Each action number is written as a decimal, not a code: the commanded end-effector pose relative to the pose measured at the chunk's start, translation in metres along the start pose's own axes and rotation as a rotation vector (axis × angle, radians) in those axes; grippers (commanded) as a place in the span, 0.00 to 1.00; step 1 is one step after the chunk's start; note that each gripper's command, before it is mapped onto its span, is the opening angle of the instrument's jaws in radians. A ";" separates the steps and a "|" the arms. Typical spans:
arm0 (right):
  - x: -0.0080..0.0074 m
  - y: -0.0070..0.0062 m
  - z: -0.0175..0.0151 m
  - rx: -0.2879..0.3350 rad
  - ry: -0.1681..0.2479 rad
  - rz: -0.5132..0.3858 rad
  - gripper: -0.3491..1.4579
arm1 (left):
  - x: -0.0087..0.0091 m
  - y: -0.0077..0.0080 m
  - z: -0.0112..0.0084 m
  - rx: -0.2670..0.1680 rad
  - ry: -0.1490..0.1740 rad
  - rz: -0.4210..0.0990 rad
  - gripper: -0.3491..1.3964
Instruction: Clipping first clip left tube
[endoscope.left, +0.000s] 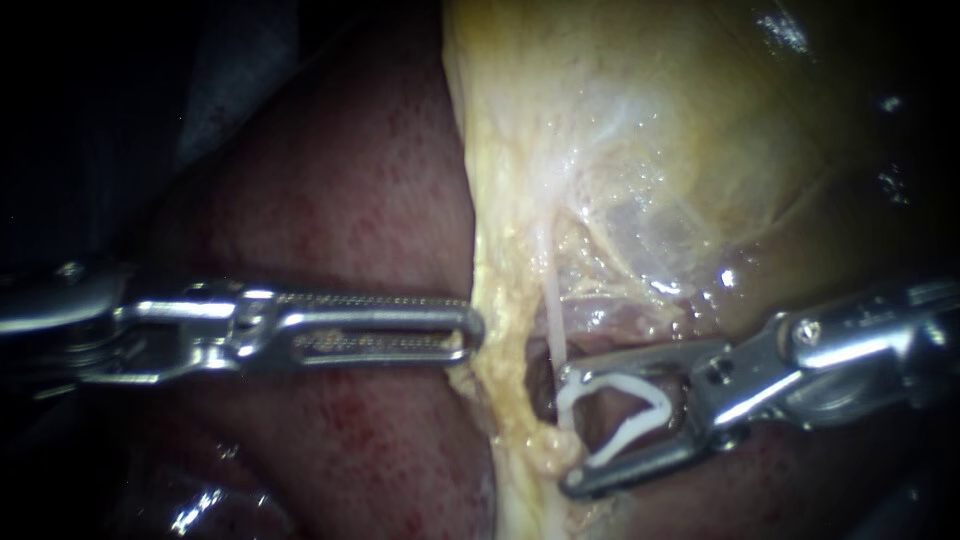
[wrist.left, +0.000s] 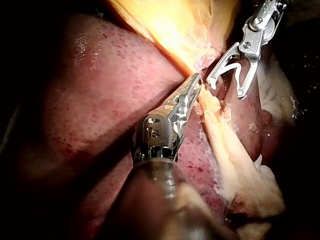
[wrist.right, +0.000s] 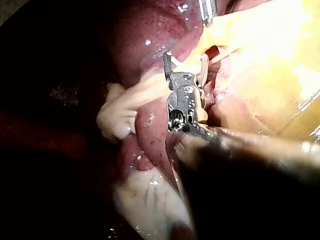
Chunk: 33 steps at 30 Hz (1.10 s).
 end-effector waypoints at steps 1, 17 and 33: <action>-0.0001 0.0002 0.0002 0.000 -0.001 -0.002 0.52 | 0.0000 0.0000 0.0000 0.000 0.000 -0.001 0.00; -0.0014 0.0021 0.0017 0.003 -0.007 -0.002 0.52 | -0.0001 -0.0004 0.0000 0.000 0.000 -0.001 0.00; -0.0012 0.0017 0.0057 0.036 -0.028 0.000 0.52 | -0.0001 -0.0005 0.0000 0.000 0.000 -0.001 0.00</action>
